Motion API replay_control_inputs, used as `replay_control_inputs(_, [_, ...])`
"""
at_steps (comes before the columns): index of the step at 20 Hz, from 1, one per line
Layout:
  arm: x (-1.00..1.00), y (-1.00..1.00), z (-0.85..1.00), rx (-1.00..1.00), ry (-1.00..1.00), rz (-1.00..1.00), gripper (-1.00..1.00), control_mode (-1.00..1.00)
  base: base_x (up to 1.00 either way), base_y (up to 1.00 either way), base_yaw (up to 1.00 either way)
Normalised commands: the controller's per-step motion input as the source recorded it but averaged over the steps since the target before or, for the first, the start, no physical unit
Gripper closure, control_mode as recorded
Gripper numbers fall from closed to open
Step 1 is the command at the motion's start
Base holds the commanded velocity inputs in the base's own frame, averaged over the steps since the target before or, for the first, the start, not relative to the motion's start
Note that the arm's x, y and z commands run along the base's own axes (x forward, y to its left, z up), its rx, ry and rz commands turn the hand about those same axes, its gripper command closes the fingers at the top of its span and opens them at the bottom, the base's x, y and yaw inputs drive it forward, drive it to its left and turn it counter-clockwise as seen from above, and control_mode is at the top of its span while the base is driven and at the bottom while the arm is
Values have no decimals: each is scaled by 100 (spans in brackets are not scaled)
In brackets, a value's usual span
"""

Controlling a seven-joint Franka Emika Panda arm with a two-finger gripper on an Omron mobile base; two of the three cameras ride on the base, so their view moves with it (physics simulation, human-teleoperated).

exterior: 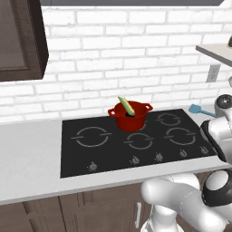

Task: Put the corn and avocado in the pot. Retrieve the spatula and lightly stir the vegetables in the pot.

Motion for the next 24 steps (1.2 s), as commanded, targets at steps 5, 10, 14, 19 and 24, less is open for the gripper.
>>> replay_control_inputs(5, [34,22,4,-21,9,13,100,-100,0,0,0])
replay_control_inputs(10, [34,23,3,-24,13,9,100,-100,0,0,0])
replay_control_inputs(14, [28,34,17,-24,13,5,100,-100,0,0,0])
replay_control_inputs(19, [27,42,25,-27,10,2,100,-100,0,0,0])
replay_control_inputs(24, [33,43,23,-26,7,3,100,-100,0,0,0])
